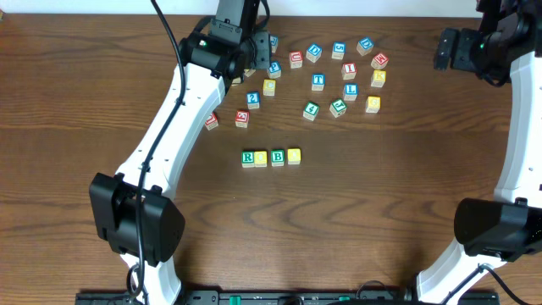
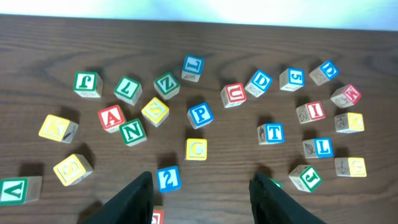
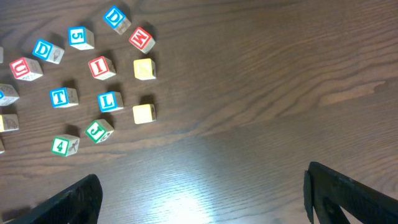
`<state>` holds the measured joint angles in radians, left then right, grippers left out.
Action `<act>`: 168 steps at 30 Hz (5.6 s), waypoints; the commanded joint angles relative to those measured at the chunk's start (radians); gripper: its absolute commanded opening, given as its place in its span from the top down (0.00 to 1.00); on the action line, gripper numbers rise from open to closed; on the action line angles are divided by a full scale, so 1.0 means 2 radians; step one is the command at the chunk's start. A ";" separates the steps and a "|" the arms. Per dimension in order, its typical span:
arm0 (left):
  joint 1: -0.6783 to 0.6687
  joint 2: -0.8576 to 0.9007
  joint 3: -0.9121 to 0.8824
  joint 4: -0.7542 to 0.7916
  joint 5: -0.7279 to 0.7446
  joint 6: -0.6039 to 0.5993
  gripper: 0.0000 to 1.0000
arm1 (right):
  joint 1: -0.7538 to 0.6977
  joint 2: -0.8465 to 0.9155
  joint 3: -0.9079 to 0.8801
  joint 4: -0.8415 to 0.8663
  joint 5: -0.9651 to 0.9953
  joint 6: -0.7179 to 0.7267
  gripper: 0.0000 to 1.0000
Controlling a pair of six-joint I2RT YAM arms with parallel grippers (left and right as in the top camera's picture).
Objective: Spell out ROBOT
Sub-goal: 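Move the left gripper onto the blue T block and grasp it, then carry the blue T block to the right end of the row and lower it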
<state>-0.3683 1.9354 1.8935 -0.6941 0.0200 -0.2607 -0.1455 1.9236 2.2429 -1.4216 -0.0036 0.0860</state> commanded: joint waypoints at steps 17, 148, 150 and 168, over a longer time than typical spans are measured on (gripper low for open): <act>-0.115 0.198 0.012 0.161 -0.050 -0.025 0.32 | -0.002 0.000 -0.001 -0.001 0.000 -0.006 0.01; -0.230 -0.056 -0.241 0.040 -0.089 -0.178 0.55 | -0.002 0.000 -0.001 -0.001 0.000 -0.006 0.01; -0.229 -0.072 -0.241 0.027 -0.089 -0.176 0.55 | -0.002 0.000 -0.001 -0.001 0.000 -0.006 0.01; -0.107 -0.169 -0.234 -0.091 0.000 -0.093 0.55 | -0.002 0.000 -0.001 0.000 0.000 -0.006 0.01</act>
<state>-0.6285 1.6394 1.4143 -0.8513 0.0036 -0.5049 -0.1455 1.9236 2.2429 -1.4212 -0.0040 0.0856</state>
